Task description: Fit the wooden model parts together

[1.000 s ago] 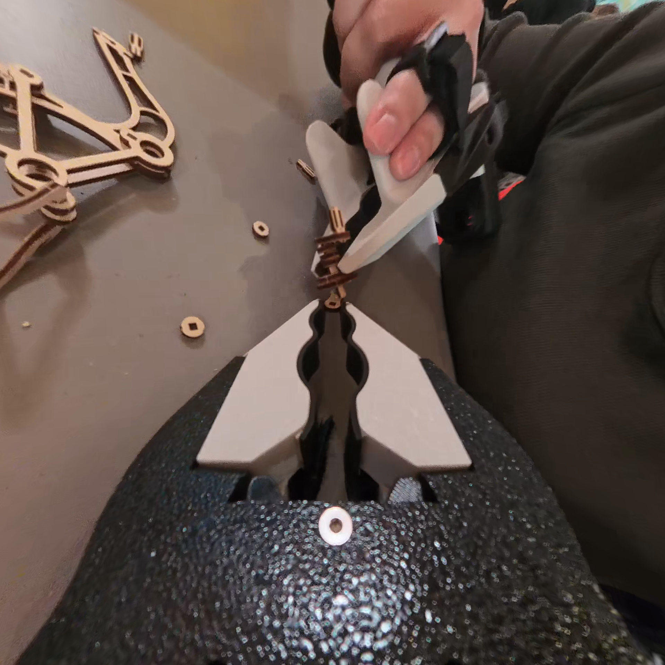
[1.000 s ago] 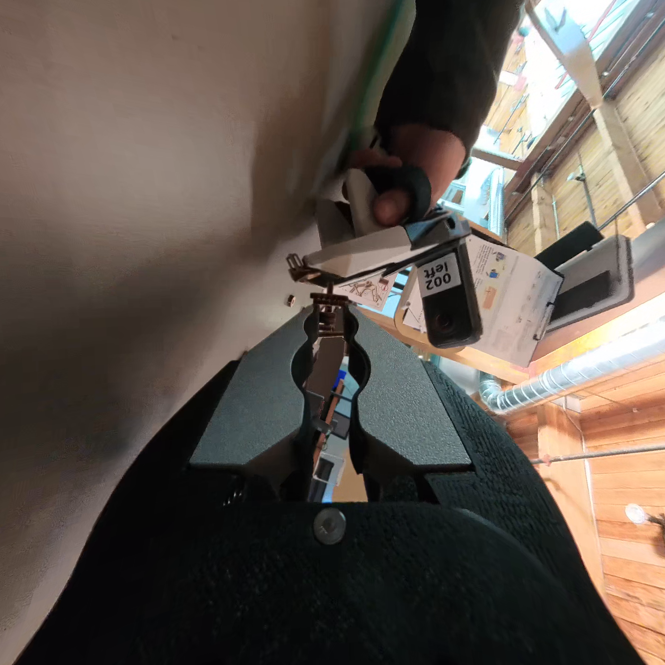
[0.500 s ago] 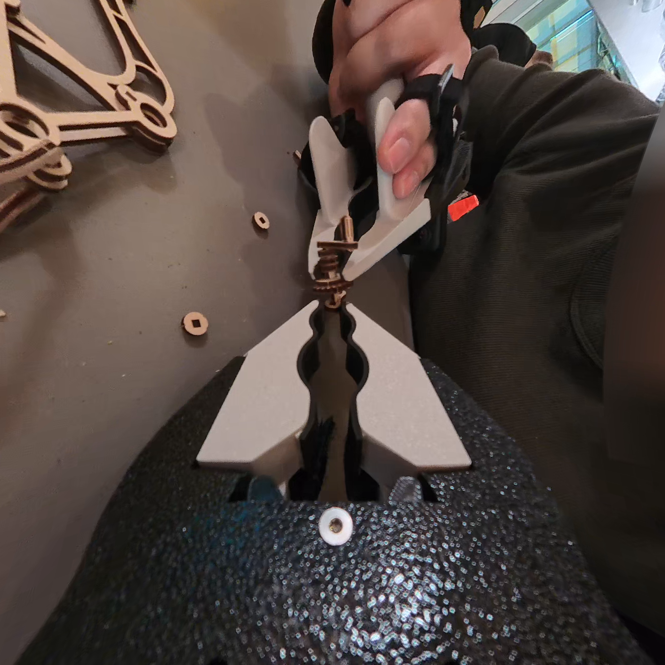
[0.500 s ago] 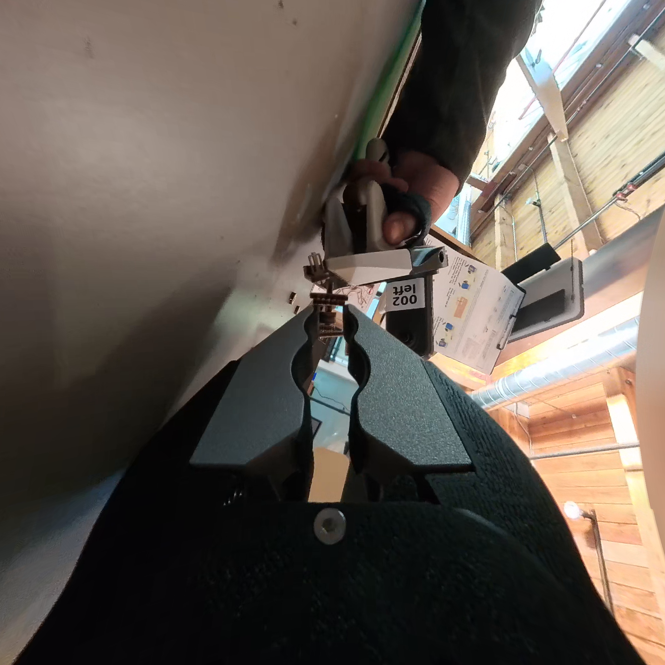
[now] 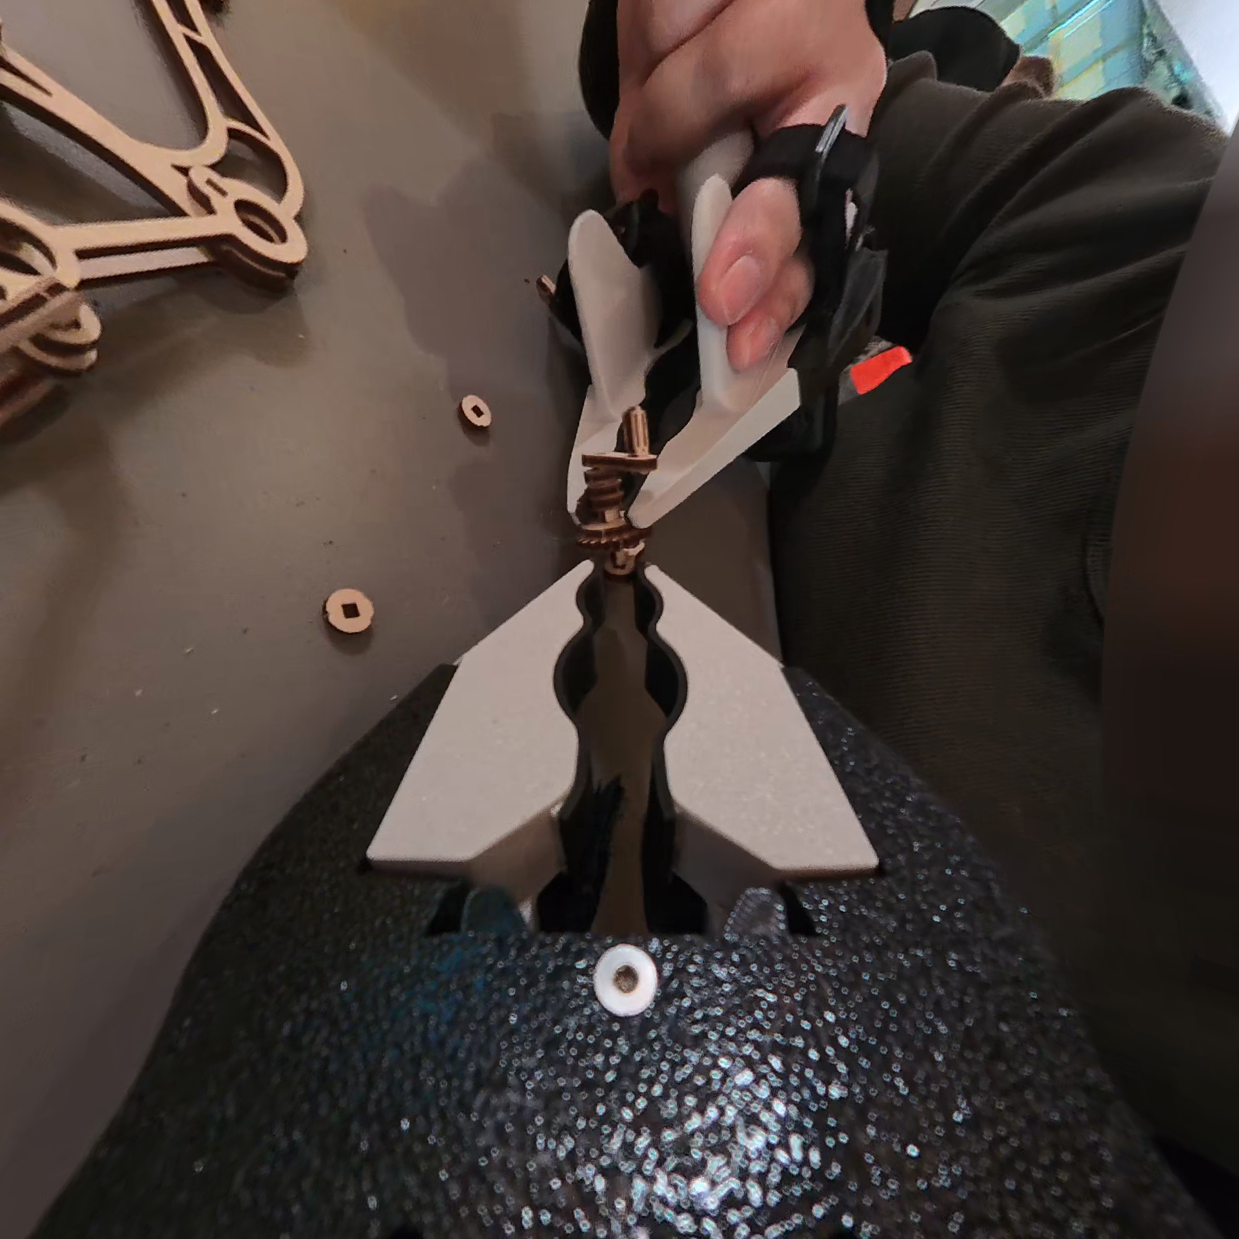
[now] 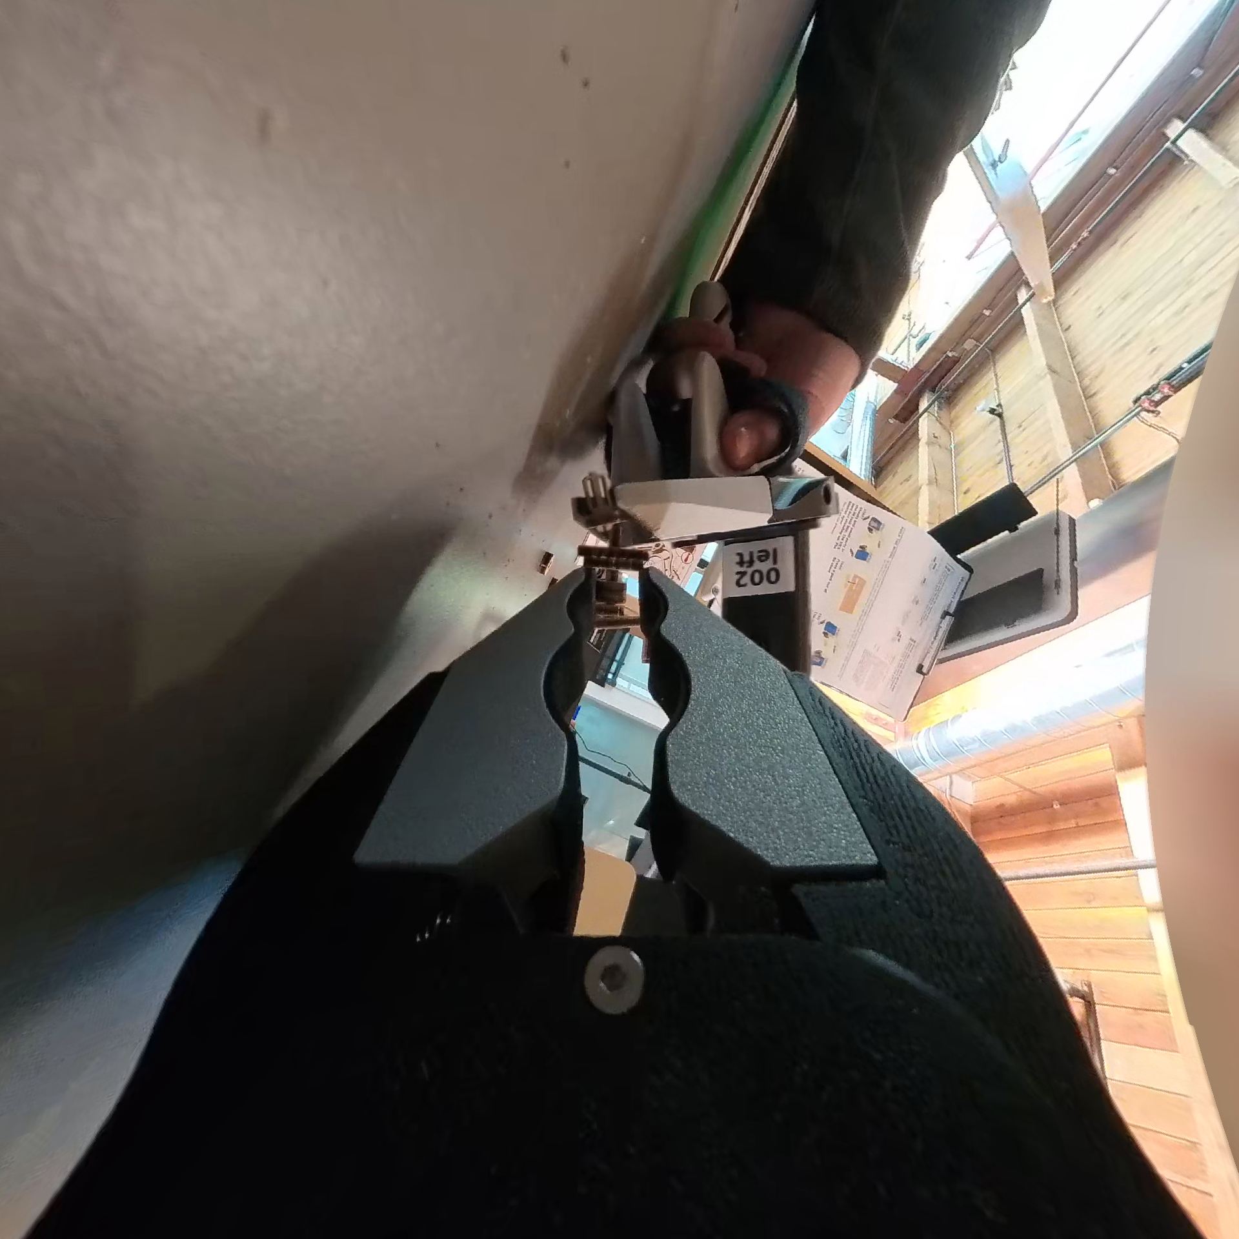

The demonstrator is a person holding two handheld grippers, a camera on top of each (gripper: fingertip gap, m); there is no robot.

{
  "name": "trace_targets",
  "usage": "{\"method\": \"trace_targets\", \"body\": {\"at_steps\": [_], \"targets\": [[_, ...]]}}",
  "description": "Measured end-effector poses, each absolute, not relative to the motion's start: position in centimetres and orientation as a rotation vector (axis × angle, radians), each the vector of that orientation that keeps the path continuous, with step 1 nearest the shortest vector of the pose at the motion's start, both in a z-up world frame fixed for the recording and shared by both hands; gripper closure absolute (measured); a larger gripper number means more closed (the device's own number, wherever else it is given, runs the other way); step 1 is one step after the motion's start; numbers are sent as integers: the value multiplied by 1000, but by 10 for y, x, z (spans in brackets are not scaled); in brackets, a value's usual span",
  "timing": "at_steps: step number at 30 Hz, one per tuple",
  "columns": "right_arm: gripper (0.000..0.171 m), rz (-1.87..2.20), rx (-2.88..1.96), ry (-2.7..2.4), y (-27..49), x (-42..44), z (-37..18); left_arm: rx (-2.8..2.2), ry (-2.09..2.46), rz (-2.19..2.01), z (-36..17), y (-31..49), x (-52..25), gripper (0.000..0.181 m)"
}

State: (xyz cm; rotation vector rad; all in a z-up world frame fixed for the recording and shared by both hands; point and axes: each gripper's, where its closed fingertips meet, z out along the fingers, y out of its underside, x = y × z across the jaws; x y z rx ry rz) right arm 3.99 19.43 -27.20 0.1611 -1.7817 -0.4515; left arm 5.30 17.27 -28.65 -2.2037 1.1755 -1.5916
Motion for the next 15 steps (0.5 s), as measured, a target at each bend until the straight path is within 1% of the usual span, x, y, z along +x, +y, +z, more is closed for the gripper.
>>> {"method": "trace_targets", "body": {"at_steps": [4,8,15], "targets": [[161,-470,106,-1805,201,41,-275,-2191,1209,-1417,-290,181,52,176],[160,-471,26,-1854,208,41,-279,-2183,1202,-1327,-292,186,51,175],[160,-371,-238,-1920,216,41,-279,-2182,1270,-1034,-295,195,46,175]]}}
